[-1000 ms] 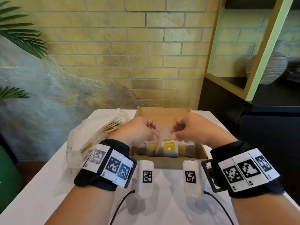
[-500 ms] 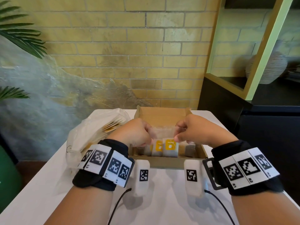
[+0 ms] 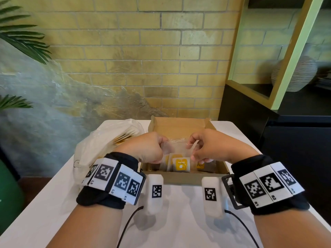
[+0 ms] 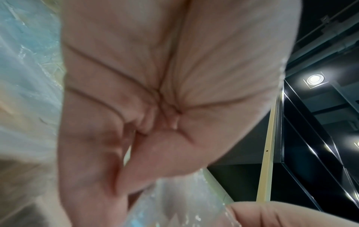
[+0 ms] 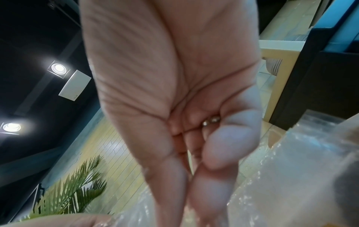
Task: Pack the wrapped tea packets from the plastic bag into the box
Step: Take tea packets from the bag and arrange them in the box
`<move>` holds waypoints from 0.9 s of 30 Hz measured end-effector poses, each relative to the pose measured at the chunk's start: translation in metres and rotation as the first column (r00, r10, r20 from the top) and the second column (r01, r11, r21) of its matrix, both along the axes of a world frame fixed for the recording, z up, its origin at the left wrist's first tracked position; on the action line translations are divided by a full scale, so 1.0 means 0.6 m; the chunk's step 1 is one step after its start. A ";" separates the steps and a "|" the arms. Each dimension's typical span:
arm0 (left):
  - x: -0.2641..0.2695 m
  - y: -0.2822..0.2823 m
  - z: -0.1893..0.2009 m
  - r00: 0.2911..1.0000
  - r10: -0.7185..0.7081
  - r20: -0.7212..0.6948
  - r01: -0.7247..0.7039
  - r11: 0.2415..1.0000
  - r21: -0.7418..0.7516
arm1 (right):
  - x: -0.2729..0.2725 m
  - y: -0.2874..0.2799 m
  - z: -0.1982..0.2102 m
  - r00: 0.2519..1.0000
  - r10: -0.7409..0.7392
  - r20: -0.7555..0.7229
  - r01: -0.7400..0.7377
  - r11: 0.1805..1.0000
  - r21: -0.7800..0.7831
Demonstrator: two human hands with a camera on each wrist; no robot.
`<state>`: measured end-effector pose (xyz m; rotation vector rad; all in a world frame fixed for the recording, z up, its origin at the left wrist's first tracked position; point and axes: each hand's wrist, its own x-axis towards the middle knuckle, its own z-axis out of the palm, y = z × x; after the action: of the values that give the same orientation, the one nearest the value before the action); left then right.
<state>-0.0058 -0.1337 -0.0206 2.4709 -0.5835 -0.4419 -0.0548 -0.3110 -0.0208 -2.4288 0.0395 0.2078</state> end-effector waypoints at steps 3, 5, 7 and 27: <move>-0.001 0.001 -0.004 1.000 -0.002 -0.008 0.002 1.000 -0.018 | 0.002 -0.001 -0.004 1.000 -0.001 0.002 0.001 1.000 0.009; -0.001 0.000 -0.005 1.000 -0.009 -0.016 0.009 0.999 -0.043 | 0.001 0.000 -0.005 1.000 0.013 0.012 -0.013 1.000 -0.001; 0.000 -0.002 -0.007 1.000 -0.017 -0.020 0.016 0.998 -0.060 | 0.000 0.002 -0.004 0.999 0.026 0.022 -0.026 1.000 -0.004; 0.010 0.001 -0.012 0.998 0.040 0.056 -0.044 0.996 0.073 | 0.000 -0.021 -0.002 0.995 0.014 -0.096 -0.023 0.995 -0.098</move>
<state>0.0000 -0.1333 -0.0278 2.5681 -0.5450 -0.3875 -0.0547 -0.3239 -0.0221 -2.5172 0.0712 0.3370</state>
